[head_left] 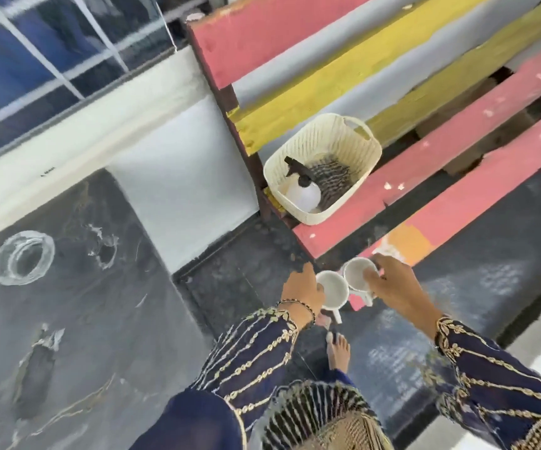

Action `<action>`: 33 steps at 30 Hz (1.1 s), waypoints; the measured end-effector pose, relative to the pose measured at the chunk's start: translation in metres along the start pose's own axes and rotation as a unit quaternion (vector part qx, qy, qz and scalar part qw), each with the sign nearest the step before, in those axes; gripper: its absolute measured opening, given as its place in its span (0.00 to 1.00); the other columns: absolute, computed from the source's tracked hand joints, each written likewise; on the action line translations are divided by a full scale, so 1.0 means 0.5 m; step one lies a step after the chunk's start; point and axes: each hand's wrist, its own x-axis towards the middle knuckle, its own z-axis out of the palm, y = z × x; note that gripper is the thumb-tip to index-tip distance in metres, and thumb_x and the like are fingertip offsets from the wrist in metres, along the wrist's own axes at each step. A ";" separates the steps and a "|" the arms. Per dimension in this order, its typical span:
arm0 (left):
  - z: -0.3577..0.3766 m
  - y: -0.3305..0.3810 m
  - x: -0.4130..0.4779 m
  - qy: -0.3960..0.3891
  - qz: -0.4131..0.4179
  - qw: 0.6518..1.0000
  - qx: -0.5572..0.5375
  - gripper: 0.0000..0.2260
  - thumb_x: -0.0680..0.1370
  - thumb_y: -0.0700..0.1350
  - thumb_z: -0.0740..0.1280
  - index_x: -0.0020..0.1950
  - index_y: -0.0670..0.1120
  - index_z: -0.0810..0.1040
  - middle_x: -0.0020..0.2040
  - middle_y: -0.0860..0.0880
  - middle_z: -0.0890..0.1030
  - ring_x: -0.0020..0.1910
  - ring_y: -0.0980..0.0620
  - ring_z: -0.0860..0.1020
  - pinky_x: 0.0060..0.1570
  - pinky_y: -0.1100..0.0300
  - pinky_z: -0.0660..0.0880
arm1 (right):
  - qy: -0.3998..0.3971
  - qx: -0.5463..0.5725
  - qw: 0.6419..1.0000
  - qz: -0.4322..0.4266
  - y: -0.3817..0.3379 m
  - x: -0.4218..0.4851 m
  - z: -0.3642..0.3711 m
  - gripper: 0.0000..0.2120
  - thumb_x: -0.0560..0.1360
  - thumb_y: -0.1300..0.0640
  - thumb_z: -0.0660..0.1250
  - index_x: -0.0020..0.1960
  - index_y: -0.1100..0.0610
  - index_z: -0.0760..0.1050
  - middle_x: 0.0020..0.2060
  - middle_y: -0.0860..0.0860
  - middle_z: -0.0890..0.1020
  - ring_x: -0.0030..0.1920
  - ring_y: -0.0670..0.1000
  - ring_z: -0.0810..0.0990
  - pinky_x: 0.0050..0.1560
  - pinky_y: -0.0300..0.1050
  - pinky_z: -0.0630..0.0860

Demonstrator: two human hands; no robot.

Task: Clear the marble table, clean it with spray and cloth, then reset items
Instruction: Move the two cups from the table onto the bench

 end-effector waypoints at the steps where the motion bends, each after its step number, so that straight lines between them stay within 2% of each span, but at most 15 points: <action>1: 0.024 0.013 0.035 -0.004 -0.010 1.000 0.013 0.17 0.80 0.41 0.58 0.67 0.37 0.64 0.62 0.33 0.76 0.58 0.34 0.78 0.55 0.45 0.76 | -0.003 -0.006 1.000 0.003 0.033 0.027 -0.001 0.11 0.78 0.62 0.66 0.59 0.64 0.79 0.50 0.61 0.83 0.43 0.54 0.75 0.45 0.44 0.67; 4: 0.101 0.053 0.150 -0.018 -0.034 0.999 0.029 0.19 0.80 0.43 0.59 0.70 0.39 0.63 0.65 0.35 0.75 0.63 0.36 0.75 0.58 0.47 0.72 | -0.004 -0.010 1.000 0.017 0.138 0.116 -0.005 0.13 0.78 0.63 0.66 0.61 0.64 0.78 0.51 0.63 0.81 0.45 0.54 0.75 0.45 0.42 0.65; 8: 0.164 0.071 0.249 -0.034 -0.067 0.997 0.034 0.20 0.80 0.44 0.60 0.70 0.39 0.63 0.66 0.36 0.74 0.65 0.37 0.74 0.60 0.49 0.71 | -0.014 -0.022 0.999 0.042 0.228 0.198 0.012 0.15 0.78 0.62 0.67 0.64 0.64 0.77 0.53 0.64 0.80 0.52 0.61 0.80 0.47 0.40 0.65; 17: 0.204 0.075 0.324 -0.054 -0.111 0.992 0.023 0.19 0.79 0.43 0.63 0.67 0.36 0.65 0.65 0.35 0.74 0.64 0.36 0.75 0.59 0.49 0.72 | -0.043 -0.043 0.997 0.038 0.283 0.245 0.028 0.16 0.77 0.63 0.66 0.65 0.62 0.77 0.55 0.64 0.81 0.53 0.63 0.81 0.49 0.42 0.68; 20: 0.197 0.079 0.322 -0.057 -0.120 0.991 0.018 0.19 0.79 0.44 0.61 0.67 0.36 0.66 0.66 0.35 0.74 0.64 0.37 0.74 0.59 0.49 0.72 | -0.050 -0.061 0.997 0.026 0.267 0.240 0.012 0.18 0.77 0.60 0.68 0.66 0.62 0.75 0.57 0.62 0.80 0.54 0.63 0.81 0.53 0.51 0.78; 23: 0.179 0.091 0.301 -0.052 -0.121 0.991 0.032 0.22 0.79 0.47 0.62 0.69 0.36 0.64 0.67 0.35 0.73 0.65 0.37 0.74 0.61 0.49 0.72 | -0.055 -0.097 0.994 0.019 0.236 0.224 -0.009 0.21 0.77 0.56 0.68 0.67 0.62 0.72 0.59 0.61 0.78 0.57 0.63 0.80 0.57 0.57 0.79; 28: 0.105 0.101 0.221 -0.028 -0.107 0.994 0.006 0.25 0.79 0.48 0.62 0.72 0.38 0.61 0.67 0.37 0.74 0.63 0.36 0.76 0.61 0.46 0.74 | -0.038 -0.193 0.980 -0.016 0.141 0.179 -0.048 0.21 0.78 0.52 0.66 0.68 0.61 0.70 0.63 0.58 0.76 0.62 0.59 0.75 0.60 0.52 0.74; 33: -0.015 0.059 0.096 0.032 -0.080 0.996 -0.003 0.21 0.78 0.52 0.59 0.68 0.43 0.65 0.63 0.40 0.76 0.59 0.38 0.78 0.59 0.47 0.75 | -0.065 -0.142 0.983 -0.094 -0.039 0.115 -0.051 0.14 0.79 0.54 0.65 0.60 0.61 0.76 0.57 0.57 0.78 0.57 0.59 0.80 0.55 0.51 0.77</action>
